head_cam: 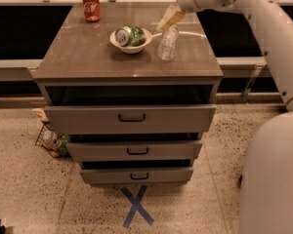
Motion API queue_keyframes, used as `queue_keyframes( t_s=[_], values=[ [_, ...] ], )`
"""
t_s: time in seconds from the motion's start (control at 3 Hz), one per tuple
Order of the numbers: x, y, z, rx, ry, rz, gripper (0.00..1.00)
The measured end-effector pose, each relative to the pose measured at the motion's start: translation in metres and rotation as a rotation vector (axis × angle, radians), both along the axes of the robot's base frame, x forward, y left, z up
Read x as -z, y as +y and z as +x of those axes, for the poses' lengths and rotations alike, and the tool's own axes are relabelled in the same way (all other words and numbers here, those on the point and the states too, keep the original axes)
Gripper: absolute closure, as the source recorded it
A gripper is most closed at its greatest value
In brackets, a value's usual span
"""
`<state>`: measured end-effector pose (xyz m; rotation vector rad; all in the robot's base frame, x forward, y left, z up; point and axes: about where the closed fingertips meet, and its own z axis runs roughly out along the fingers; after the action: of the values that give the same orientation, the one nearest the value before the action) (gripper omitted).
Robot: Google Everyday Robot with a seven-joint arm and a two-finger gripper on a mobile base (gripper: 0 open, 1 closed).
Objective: Pick green can from paper bowl and place on counter
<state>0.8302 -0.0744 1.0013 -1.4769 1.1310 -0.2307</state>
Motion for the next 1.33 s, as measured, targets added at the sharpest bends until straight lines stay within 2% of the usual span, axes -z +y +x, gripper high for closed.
queue_keyframes(
  t_s=[0.33,0.67,1.33],
  values=[
    [0.021,0.022,0.021,0.024,-0.038,-0.068,0.0],
    [0.033,0.047,0.033,0.005,-0.059,-0.094,0.0],
    [0.048,0.083,0.033,-0.052,-0.066,-0.096,0.0]
  ],
)
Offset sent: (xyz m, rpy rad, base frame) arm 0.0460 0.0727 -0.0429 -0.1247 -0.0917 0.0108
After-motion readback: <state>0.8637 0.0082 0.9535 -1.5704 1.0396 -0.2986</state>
